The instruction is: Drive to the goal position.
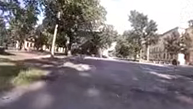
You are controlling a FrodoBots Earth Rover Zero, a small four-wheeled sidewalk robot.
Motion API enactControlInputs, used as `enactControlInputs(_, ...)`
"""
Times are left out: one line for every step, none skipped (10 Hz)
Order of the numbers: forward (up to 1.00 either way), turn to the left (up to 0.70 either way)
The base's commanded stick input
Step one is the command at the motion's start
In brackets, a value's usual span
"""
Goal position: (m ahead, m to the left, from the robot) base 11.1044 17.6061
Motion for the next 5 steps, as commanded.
enactControlInputs(1.00, 0.00)
enactControlInputs(1.00, 0.00)
enactControlInputs(1.00, 0.00)
enactControlInputs(1.00, 0.00)
enactControlInputs(1.00, 0.00)
